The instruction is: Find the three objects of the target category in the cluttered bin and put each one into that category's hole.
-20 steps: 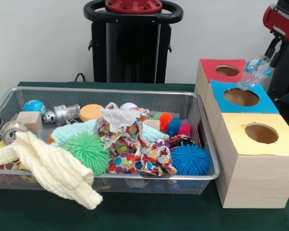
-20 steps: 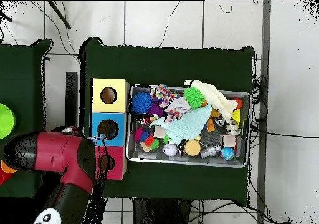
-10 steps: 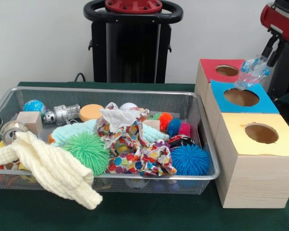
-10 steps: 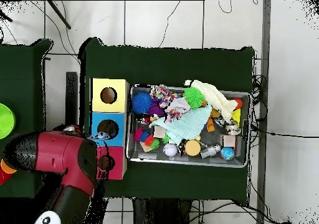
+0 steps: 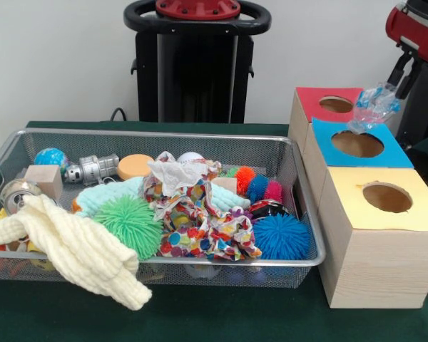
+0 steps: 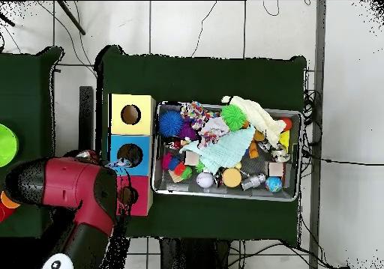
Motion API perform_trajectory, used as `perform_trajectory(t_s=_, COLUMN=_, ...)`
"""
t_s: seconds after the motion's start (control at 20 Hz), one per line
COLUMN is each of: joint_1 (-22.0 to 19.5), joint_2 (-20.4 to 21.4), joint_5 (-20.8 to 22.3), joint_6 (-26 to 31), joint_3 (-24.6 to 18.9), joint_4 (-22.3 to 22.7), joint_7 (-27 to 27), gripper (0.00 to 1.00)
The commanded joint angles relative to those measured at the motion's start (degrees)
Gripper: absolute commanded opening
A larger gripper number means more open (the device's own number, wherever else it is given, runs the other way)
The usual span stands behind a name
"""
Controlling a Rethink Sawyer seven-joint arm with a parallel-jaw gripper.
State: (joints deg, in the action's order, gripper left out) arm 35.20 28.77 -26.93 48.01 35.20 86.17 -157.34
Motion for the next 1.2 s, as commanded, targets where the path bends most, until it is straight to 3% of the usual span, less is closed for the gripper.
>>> perform_trajectory(t_s=0.05, joint_1=-2.1, joint_2=-1.7, joint_5=-2.1, joint_6=-3.4, joint_3=-3.0, joint_4=1.3, joint_7=-13.9, gripper=0.0)
perform_trajectory(t_s=0.55, joint_1=-3.9, joint_2=-1.5, joint_5=-0.4, joint_6=-9.7, joint_3=-4.0, joint_4=3.6, joint_7=-9.6, gripper=0.0)
perform_trajectory(t_s=1.2, joint_1=-3.7, joint_2=-1.6, joint_5=0.0, joint_6=-9.9, joint_3=-3.8, joint_4=3.8, joint_7=-9.9, gripper=0.0)
